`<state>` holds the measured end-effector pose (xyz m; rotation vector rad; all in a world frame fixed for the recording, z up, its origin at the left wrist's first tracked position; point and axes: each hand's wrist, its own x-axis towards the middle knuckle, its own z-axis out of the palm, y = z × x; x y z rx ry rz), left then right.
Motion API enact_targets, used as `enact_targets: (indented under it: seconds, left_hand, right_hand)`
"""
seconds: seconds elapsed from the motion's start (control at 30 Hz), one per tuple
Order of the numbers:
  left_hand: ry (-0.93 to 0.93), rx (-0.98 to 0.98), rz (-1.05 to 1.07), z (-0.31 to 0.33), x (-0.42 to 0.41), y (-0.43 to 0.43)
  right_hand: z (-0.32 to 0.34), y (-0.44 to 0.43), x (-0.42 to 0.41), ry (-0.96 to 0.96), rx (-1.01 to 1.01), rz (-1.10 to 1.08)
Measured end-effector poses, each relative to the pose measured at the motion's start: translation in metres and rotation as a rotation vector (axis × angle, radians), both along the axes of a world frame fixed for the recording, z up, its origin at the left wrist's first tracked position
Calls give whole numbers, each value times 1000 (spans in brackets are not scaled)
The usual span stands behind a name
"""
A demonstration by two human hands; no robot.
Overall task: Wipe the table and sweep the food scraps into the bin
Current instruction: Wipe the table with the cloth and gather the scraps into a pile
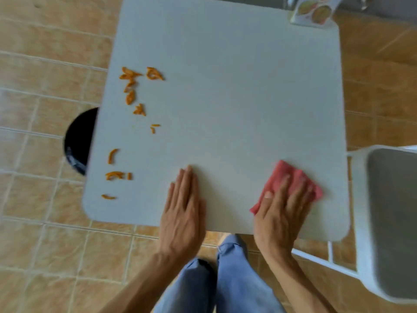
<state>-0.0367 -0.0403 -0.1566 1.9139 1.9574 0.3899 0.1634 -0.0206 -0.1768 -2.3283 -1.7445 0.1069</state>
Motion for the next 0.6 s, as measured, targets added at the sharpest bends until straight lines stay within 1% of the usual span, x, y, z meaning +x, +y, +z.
enact_targets:
  seconds: [0.07, 0.1, 0.13, 0.17, 0.2, 0.23, 0.3, 0.37, 0.4, 0.43, 0.47, 0.53, 0.57, 0.6]
  left_hand:
    - [11, -28, 0, 4, -12, -26]
    - [9, -34, 17, 6, -19, -38]
    - [4, -41, 47, 7, -26, -47]
    - [4, -52, 78, 7, -34, -56]
    - [10, -66, 102, 7, -41, -64]
    - [18, -77, 121, 6, -50, -69]
    - [45, -87, 129, 4, -65, -77]
    - [64, -93, 127, 1, -75, -81]
    - [63, -91, 132, 1, -77, -83]
    - [59, -85, 143, 0, -78, -84]
    - [54, -81, 163, 1, -78, -84]
    - [43, -76, 230, 2, -79, -86]
    - [37, -78, 275, 2, -81, -88]
    - [35, -86, 318, 2, -84, -90]
  right_hand:
    - [5, 7, -34, -8, -33, 505]
    - [8, 20, -45, -32, -56, 719]
    - [10, 40, -53, -69, -68, 861]
    - [9, 64, -60, -99, -60, 917]
    - [6, 88, -68, -108, -42, 892]
    - [4, 109, -76, -95, -37, 803]
    - [2, 140, -95, -29, -54, 556]
    - [-1, 141, -118, 34, -51, 348]
    - [-1, 132, -130, 38, -38, 316]
    - [0, 117, -138, 25, -28, 362]
    - [2, 98, -141, 4, -36, 493]
    - [10, 63, -130, -38, -76, 865]
    - [13, 57, -117, -76, -97, 999]
    - [13, 56, -102, -109, -123, 1031]
